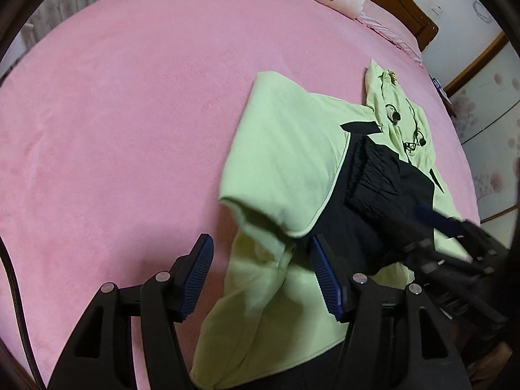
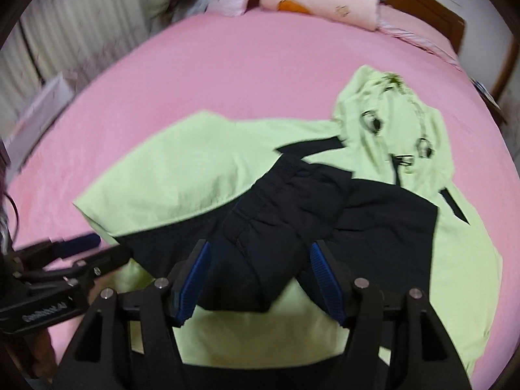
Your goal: Fold large clothes
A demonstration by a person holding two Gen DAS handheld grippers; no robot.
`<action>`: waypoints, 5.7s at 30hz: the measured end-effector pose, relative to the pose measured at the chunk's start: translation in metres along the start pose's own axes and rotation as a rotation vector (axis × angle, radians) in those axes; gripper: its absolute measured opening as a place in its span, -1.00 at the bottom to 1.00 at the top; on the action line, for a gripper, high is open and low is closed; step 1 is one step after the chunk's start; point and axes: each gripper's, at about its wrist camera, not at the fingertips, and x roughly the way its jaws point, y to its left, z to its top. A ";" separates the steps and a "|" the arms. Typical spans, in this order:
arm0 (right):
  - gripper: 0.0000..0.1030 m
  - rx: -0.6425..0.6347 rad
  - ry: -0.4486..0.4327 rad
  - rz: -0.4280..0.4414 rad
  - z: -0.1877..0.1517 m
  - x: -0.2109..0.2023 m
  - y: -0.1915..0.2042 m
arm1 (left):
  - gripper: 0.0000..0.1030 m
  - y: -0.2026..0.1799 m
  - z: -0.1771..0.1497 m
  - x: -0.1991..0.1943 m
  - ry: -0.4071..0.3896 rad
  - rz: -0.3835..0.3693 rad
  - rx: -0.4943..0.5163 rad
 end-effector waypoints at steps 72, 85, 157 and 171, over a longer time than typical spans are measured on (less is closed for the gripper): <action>-0.78 0.663 -0.022 0.139 -0.114 -0.009 -0.292 | -0.88 -0.026 0.070 0.076 0.005 -0.005 0.048; -0.19 0.554 0.028 -0.106 -0.100 0.008 -0.286 | -0.62 -0.046 0.069 0.087 -0.066 0.228 0.152; 0.08 0.399 -0.273 -0.057 -0.131 -0.274 -0.185 | 0.70 -0.145 -0.036 -0.237 -0.186 0.156 0.181; 0.08 0.523 -0.191 -0.146 -0.244 -0.271 -0.149 | 0.70 -0.045 -0.132 -0.225 -0.091 0.150 0.186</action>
